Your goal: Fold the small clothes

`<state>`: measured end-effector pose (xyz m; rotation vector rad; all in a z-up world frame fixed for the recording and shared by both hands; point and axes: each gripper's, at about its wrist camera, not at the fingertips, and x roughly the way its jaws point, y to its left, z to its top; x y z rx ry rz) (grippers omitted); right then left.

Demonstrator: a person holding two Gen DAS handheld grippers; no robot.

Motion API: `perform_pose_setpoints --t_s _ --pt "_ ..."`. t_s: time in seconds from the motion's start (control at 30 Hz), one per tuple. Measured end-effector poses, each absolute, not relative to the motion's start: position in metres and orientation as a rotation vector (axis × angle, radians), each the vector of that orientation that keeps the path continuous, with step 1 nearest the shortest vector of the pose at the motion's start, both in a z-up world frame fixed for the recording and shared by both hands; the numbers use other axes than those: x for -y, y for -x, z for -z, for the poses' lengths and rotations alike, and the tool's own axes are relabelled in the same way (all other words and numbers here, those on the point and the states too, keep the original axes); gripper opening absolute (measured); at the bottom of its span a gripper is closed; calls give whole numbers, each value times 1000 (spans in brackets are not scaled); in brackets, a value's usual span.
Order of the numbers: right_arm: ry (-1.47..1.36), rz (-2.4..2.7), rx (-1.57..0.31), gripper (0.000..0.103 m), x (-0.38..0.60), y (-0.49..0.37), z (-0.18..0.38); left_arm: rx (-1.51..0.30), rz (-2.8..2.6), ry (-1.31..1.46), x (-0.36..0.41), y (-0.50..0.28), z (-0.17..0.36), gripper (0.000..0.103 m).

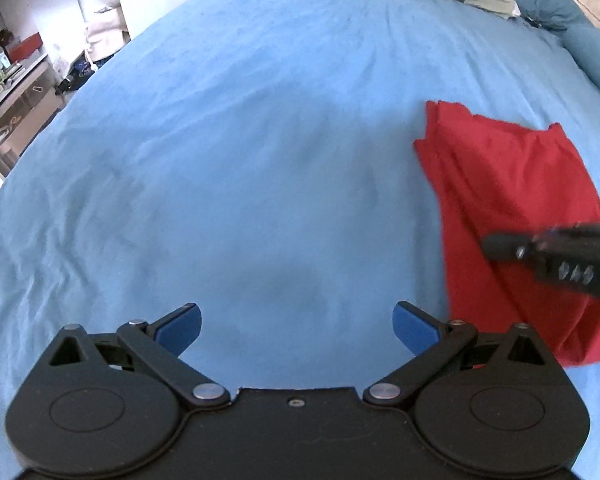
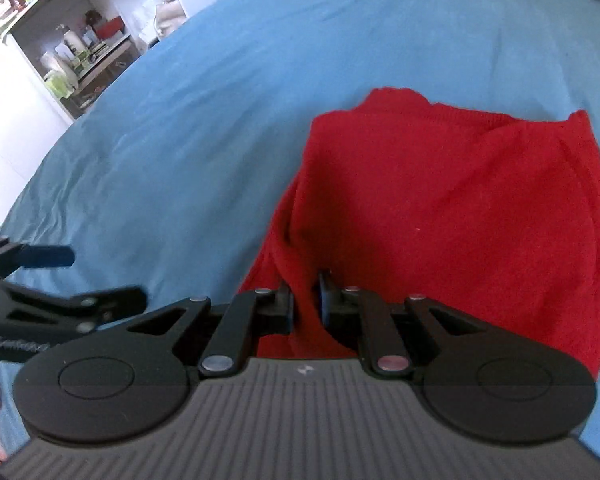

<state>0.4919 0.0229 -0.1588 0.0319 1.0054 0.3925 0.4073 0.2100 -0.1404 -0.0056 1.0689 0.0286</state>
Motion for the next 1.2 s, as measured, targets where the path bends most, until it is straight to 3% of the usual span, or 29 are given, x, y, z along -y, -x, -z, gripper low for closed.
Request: perform_pose_setpoints --t_s 0.03,0.13,0.33,0.47,0.8,0.9,1.2 --pt "-31 -394 -997 37 -23 -491 157 -1068 -23 1 -210 -407 138 103" --pt "-44 -418 -972 80 -13 -483 142 -1056 -3 2 -210 -404 131 103" --pt "-113 -368 -794 97 32 -460 72 -1018 147 35 -182 -404 102 103" --pt "-153 -263 -795 98 83 -444 60 -989 261 9 -142 -404 91 103" --pt "-236 -166 -879 98 146 -404 93 -1016 264 32 -73 -429 109 101" --pt "-259 -164 -887 98 147 -398 98 -1035 199 41 -81 -428 117 91" --pt "-289 -196 -931 98 148 -400 112 -1135 13 9 -139 -422 150 89"
